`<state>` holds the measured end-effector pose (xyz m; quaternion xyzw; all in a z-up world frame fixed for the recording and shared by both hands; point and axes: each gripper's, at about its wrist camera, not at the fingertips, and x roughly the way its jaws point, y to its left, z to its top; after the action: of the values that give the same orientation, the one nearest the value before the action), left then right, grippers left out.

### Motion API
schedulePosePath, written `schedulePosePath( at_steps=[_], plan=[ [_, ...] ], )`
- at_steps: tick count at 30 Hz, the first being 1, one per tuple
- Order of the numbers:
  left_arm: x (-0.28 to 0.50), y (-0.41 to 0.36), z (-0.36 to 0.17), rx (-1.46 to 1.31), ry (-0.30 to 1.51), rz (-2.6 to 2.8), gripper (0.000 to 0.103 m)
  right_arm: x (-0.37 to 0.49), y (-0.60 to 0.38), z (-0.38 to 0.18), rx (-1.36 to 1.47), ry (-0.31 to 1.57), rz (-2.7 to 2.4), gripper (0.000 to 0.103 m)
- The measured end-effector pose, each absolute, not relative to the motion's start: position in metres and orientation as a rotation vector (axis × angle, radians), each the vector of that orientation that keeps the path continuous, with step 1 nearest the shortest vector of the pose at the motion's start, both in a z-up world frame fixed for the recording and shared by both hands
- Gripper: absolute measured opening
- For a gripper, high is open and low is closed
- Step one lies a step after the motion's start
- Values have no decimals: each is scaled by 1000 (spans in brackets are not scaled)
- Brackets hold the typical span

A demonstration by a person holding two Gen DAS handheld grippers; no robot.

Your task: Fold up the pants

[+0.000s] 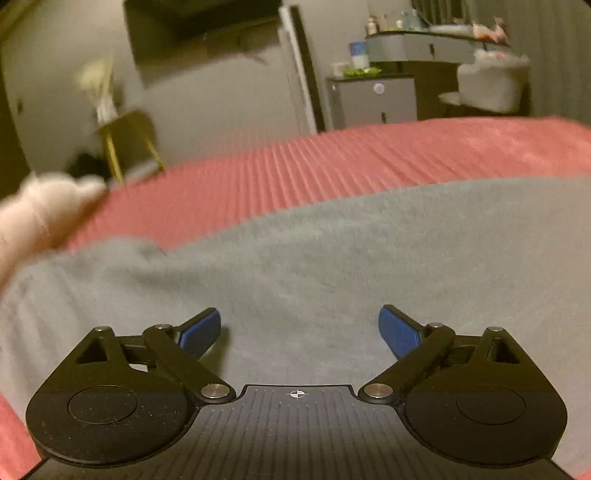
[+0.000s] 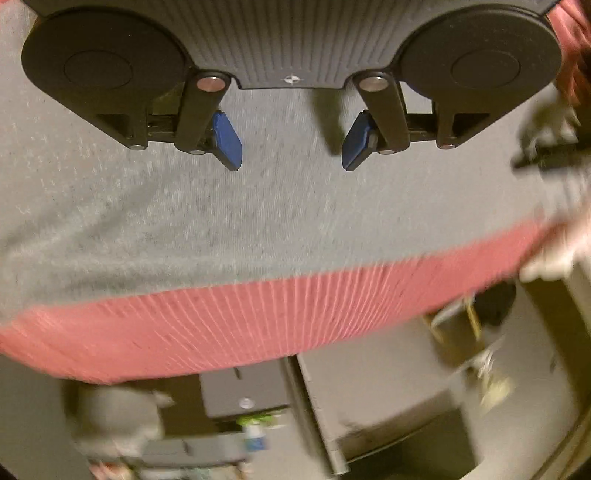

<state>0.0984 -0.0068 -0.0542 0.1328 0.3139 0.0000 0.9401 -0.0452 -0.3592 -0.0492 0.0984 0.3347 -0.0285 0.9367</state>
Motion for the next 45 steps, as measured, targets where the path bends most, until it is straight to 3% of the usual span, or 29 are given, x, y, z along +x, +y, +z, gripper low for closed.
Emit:
schedulePosePath(
  at_steps=[3, 4, 5, 6, 7, 8, 9, 10, 13, 16, 24, 26, 29, 33, 35, 37, 39, 40, 41, 42, 45],
  plan=[
    [103, 22, -47, 240, 674, 161, 98, -75, -434, -55, 332, 673, -265, 58],
    [103, 30, -44, 228, 693, 247, 98, -93, -461, -54, 416, 643, -322, 28],
    [101, 37, -43, 235, 700, 317, 98, -115, -489, -50, 526, 623, -392, 13],
    [99, 42, -43, 243, 697, 354, 98, -138, -512, -42, 607, 595, -507, 13],
    [94, 44, -41, 244, 690, 373, 96, -157, -526, -35, 622, 566, -612, 23],
    [92, 41, -36, 233, 697, 371, 95, -182, -538, -27, 642, 509, -718, 46],
    [89, 38, -33, 206, 710, 346, 95, -202, -546, -24, 684, 463, -749, 55],
    [86, 32, -30, 158, 720, 297, 95, -216, -555, -24, 750, 445, -744, 60],
    [80, 19, -22, 8, 770, 147, 95, -245, -575, -45, 931, 442, -693, 60],
    [79, 8, -29, -100, 843, 57, 96, -242, -576, -65, 1063, 389, -656, 58],
    [65, 2, -32, -28, 842, 21, 96, -235, -577, -83, 1219, 339, -572, 48],
    [62, 3, -31, -49, 843, 32, 96, -242, -572, -75, 1211, 330, -571, 22],
    [56, 2, -30, -71, 843, 40, 96, -245, -558, -56, 1094, 322, -569, 18],
    [55, 2, -30, -84, 839, 40, 96, -239, -547, -45, 1035, 293, -514, 23],
    [54, 0, -29, -76, 837, 36, 96, -231, -548, -50, 1055, 336, -528, 45],
    [53, 0, -28, -83, 838, 21, 96, -222, -551, -58, 1065, 374, -560, 57],
    [52, 1, -27, -95, 834, -3, 96, -218, -554, -67, 1087, 382, -589, 52],
    [52, 2, -26, -98, 834, -15, 96, -220, -554, -68, 1092, 371, -597, 42],
    [52, 3, -27, -98, 837, -23, 96, -220, -554, -69, 1096, 368, -609, 24],
    [53, 3, -28, -97, 840, -21, 96, -220, -555, -68, 1107, 363, -611, 17],
    [54, 4, -27, -104, 838, 3, 96, -216, -546, -50, 1049, 363, -626, 12]
  ],
)
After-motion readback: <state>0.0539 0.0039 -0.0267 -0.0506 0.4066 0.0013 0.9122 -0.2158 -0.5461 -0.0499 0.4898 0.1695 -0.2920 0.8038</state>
